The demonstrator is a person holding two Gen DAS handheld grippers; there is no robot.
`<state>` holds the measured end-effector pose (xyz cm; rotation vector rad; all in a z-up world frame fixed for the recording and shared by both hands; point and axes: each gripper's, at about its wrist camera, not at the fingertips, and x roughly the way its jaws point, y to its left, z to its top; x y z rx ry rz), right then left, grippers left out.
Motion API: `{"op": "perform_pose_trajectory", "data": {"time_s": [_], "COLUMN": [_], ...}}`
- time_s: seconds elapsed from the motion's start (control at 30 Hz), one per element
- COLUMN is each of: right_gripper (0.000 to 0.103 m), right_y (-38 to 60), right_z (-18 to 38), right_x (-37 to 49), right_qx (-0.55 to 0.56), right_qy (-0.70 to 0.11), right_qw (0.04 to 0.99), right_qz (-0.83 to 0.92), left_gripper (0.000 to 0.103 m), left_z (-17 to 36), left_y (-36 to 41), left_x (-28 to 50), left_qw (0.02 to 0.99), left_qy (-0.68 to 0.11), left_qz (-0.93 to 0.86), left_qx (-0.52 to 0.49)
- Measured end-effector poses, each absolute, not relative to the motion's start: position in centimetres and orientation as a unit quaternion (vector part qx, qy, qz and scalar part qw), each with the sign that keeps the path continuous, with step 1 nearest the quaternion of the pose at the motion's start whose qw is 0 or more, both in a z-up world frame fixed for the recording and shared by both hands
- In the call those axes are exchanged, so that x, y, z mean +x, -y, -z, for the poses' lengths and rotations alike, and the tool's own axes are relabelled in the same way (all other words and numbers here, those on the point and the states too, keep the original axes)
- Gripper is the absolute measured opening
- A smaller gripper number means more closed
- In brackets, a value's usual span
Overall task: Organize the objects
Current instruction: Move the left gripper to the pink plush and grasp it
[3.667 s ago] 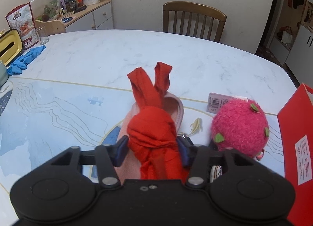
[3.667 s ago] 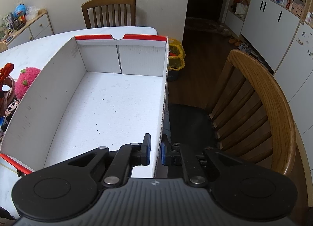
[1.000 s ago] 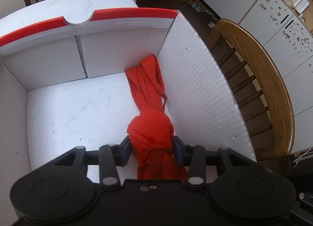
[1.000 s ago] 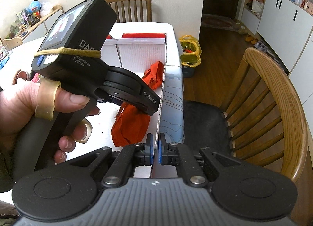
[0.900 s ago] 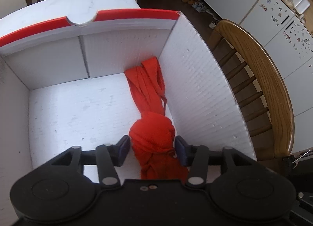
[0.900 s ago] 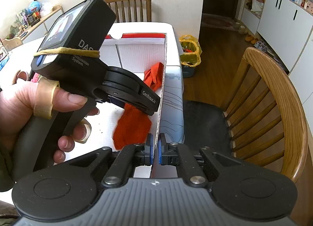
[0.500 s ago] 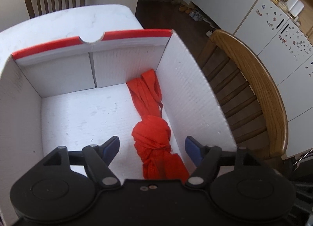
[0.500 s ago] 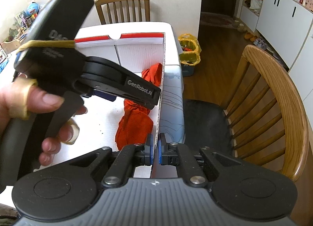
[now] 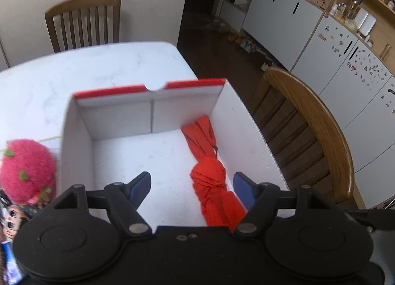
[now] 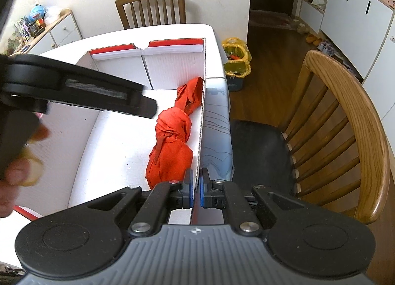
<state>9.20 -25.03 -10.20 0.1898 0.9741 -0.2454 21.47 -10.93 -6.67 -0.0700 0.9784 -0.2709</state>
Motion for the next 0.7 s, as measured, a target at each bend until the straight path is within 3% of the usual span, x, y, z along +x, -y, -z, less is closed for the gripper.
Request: {"op": "perform_pose_trajectory", "data": {"time_s": [0.47, 0.7], "right_gripper": [0.004, 0.004], "right_y": [24.3, 24.4], "right_z": [10.3, 10.3], "right_x": [9.4, 9.4], "right_qx": [0.095, 0.101], "right_qy": [-0.474, -0.478], "right_qw": [0.863, 0.859], "right_qz": [0.147, 0.155], "left_gripper": [0.079, 0.095], "left_z": [2.9, 3.4], "left_y": [2.5, -2.5], "left_x": [18.0, 18.3], "left_qw": [0.903, 0.908], "left_qy": [-0.419, -0.418], "left_qz": [0.09, 0.036], "left_qx": [-0.025, -0.019]}}
